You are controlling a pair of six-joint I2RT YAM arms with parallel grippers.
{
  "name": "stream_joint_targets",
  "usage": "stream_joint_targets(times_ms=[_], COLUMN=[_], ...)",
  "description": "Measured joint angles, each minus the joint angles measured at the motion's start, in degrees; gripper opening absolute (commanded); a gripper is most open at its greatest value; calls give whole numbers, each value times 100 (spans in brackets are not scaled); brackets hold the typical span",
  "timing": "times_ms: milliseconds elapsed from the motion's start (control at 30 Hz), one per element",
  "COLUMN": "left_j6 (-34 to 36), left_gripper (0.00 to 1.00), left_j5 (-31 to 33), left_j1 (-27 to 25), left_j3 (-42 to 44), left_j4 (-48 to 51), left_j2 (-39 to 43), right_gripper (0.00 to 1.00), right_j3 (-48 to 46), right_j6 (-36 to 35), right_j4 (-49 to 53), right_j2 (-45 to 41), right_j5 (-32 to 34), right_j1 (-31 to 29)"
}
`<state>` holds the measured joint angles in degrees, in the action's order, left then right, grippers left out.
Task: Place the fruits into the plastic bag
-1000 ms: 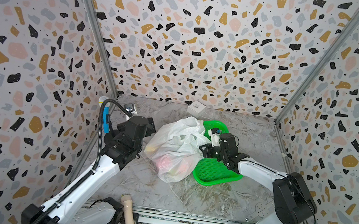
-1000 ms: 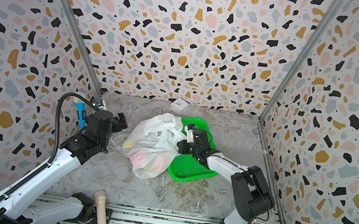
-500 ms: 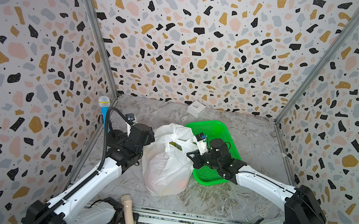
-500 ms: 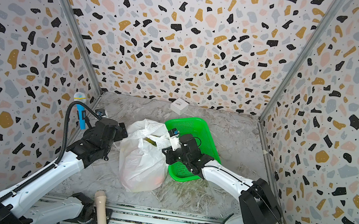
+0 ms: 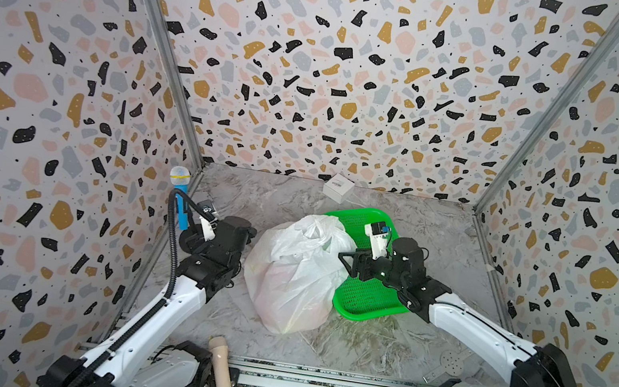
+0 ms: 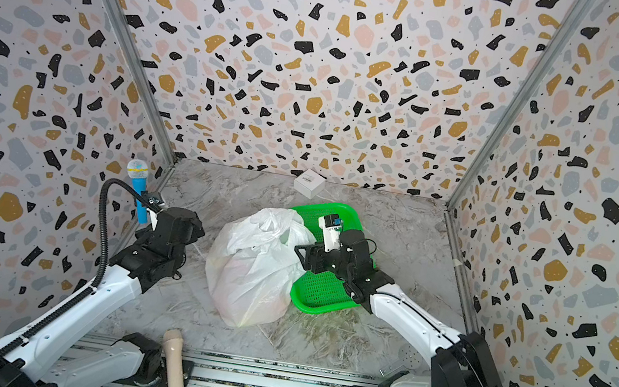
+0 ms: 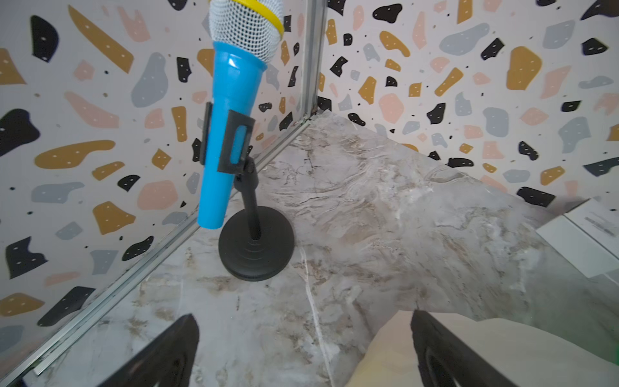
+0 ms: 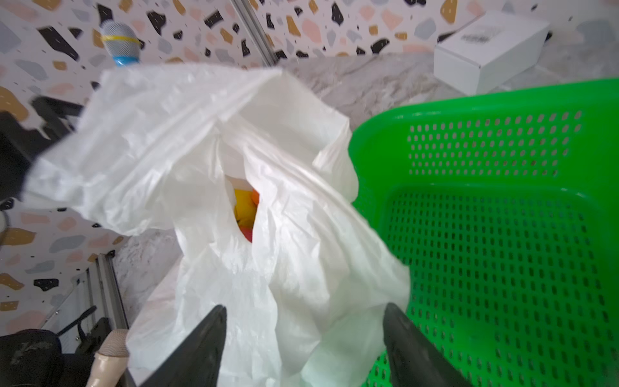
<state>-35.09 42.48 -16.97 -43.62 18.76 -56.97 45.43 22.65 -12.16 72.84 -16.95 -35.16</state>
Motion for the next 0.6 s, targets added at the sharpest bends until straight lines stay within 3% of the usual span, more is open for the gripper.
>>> stream_joint_targets(times_ms=[167,333,500,533,567,600], left_j6=[-50,-55,-138,-136,-133,-120], left_gripper=[100,99,99,100,99,99], left_j5=[243,710,1390,1521,1639,1757], left_j1=[66,96,125,127,129,136], left_j3=[168,238,487,551,603,656], left_j4=[44,-101,-474,-566,-645,-750], left_j2=[-4,-144,-684,-813,-940,-1069], right_gripper=[79,83,85,88,99,99], right_j3=[-431,-1228,-2734,-3032,-3261,-3469], right_j6=[72,48,-599,-693,-732,-761], right_j4=[-157,-354,-1226,-1364,-1429,-1504], right_j2=[-1176,-2297,-3047,-3104,-3112,-3077], right_j5=[660,2216,3873,4144,4360,4548], right_j1=[293,907,1453,1550,1646,1740])
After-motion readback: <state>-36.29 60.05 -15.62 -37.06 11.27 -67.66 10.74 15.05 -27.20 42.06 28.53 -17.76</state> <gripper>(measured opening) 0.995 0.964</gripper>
